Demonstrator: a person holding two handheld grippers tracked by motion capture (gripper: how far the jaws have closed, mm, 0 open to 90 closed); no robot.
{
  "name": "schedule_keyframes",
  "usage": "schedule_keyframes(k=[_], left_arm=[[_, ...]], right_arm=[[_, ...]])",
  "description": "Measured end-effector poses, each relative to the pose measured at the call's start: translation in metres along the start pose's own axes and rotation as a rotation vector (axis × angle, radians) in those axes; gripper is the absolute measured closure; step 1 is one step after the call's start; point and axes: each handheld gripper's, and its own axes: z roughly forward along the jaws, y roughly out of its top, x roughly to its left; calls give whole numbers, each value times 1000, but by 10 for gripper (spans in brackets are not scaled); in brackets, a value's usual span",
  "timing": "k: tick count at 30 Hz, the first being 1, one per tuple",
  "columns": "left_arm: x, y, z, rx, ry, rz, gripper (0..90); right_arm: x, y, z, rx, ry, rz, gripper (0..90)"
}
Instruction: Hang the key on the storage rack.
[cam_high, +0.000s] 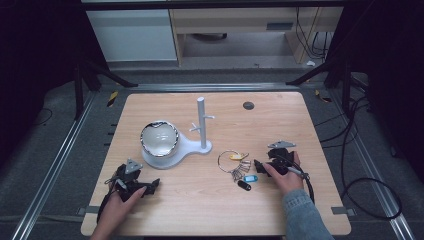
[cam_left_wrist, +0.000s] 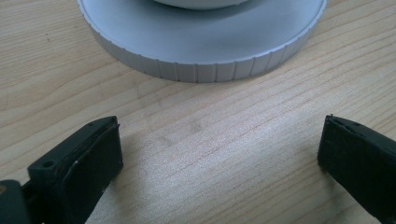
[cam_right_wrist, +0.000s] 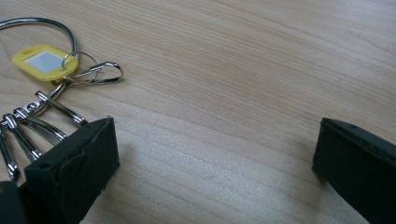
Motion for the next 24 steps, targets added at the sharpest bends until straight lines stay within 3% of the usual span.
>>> schedule_keyframes(k=[11,13,17,20,21,23,24], left_arm=[[-2,-1,-1,1,8,-6,0],[-3,-1,-1,1,8,-7,0],[-2,-1,-1,2,7,-6,0],[-2,-1,-1,1,5,-4,0],[-2,-1,-1,1,4,-4,0],[-2,-1,-1,0,3,-3,0],[-2,-1,-1,-1,3,-3,0]], right_arm=[[0,-2,-2,0,14,-18,6],[0,0,-6,21,32,-23,98],[1,6,-11,84,51,-75,148],[3,19,-18,120,68,-119,187],[5,31,-23,132,104,-136,220],[5,36,-24,135,107,-144,238],[7,42,-26,142,110,-161,289]])
